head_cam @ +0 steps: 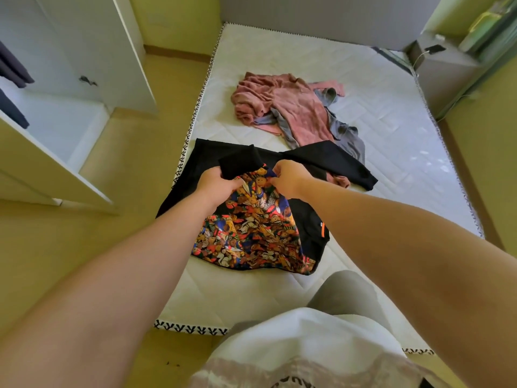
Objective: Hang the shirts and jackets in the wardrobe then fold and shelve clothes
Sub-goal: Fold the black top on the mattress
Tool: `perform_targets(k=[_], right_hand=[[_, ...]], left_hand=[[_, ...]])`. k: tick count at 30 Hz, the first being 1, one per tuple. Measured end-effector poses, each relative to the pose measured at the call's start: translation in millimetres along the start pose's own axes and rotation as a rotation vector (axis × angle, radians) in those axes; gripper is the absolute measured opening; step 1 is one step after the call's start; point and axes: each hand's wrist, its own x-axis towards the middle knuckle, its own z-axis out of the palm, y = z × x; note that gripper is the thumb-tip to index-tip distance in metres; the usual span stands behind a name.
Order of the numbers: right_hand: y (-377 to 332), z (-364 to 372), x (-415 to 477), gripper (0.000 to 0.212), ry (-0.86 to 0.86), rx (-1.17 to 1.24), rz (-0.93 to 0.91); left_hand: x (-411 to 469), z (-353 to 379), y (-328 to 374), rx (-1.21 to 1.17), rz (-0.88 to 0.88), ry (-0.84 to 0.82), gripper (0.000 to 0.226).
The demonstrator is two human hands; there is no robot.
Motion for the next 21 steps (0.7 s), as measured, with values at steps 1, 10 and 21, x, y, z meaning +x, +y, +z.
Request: perform_targets(k=[1, 10, 21], right_hand=[[1.3, 1.8, 6.6, 0.005, -0.025, -0.009, 0.004], [44.4, 21.4, 86.4, 0.007, -0.217, -0.097, -0.068], [139.6, 88.7, 241.9, 0.008, -0.381, 0.135, -0.042]], left_hand=[[4.4, 2.1, -2.0, 0.009, -0.016, 0.011, 0.04], [68.0, 41.1, -20.0, 0.089, -0.162, 0.132, 0.033], [221.5, 134.9, -38.6, 0.35, -0.381, 0.24, 0.048]])
